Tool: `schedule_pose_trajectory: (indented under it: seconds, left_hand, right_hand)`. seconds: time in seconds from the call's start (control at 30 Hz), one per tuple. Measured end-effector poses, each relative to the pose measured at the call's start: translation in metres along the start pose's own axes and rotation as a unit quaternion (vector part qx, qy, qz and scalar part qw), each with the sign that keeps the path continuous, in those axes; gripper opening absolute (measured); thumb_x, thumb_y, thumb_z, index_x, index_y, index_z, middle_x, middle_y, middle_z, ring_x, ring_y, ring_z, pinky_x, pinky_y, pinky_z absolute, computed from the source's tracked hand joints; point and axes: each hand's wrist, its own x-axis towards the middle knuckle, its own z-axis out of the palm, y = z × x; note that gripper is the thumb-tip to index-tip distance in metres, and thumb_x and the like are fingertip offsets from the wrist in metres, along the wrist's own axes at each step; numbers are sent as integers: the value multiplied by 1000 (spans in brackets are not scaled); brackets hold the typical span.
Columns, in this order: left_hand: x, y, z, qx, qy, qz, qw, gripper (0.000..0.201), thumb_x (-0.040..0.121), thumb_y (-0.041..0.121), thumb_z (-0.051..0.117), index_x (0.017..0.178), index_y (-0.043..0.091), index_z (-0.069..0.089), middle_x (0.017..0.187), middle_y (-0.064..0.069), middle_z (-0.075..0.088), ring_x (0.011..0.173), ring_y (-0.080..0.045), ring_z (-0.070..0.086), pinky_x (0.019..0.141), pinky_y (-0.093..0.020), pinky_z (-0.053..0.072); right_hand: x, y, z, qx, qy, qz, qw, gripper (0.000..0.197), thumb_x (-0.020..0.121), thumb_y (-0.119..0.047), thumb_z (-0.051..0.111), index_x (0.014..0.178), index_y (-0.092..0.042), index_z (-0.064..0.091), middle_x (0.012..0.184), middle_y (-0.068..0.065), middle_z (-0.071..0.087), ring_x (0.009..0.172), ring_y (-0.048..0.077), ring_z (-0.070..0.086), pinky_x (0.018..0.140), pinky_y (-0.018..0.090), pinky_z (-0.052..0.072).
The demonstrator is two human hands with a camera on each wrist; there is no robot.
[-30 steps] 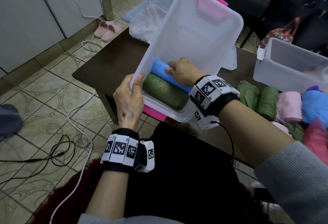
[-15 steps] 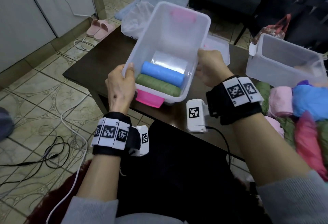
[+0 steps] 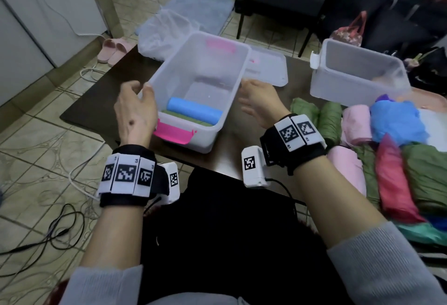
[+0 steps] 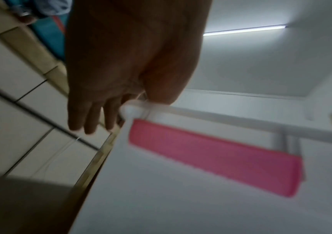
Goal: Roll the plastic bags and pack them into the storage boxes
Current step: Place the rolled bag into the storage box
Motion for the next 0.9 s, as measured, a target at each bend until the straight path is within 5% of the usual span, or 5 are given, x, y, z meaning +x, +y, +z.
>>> schedule_pose_trajectory:
  seconds: [0.17,0.27,0.43,0.67,0.9]
  left_hand:
    - [-54,43,15,-5,97,291,952,39,90,17,46,125,2,49,132,-16,48,126,-28,41,106,-28,27]
    - [-94,67,56,-57,-75,370,924,39,92,19,46,127,3,50,132,-15,50,126,-27,43,105,-26,26]
    - [-138,48,136,152,-364,311,865,60,98,44,36,148,17,20,158,-11,5,146,-24,-2,117,-38,0]
    - [-139,12,174,283,-381,320,820,63,98,51,26,151,23,8,159,-6,-8,145,-23,-13,115,-42,-9]
    - [-136,10,175,262,-394,323,820,59,99,46,28,151,23,12,159,-5,-5,146,-22,-10,115,-40,-8]
  right_hand:
    - [-4,20,-58,-214,132,-58,966,43,90,-17,53,132,-9,48,134,12,50,124,25,48,106,35,37]
    - [-15,29,-101,-348,191,-28,918,46,84,-29,49,127,-14,55,130,16,52,123,33,46,106,39,36]
    - [-38,56,-167,-486,202,88,846,43,89,-14,47,131,-3,41,134,26,39,121,41,42,99,42,37]
    - [-64,78,-175,-548,116,105,822,42,95,-23,41,125,5,48,127,26,51,119,40,47,99,37,37]
    - [-55,77,-142,-474,95,107,869,57,89,-33,54,132,0,38,129,25,48,124,35,40,87,33,40]
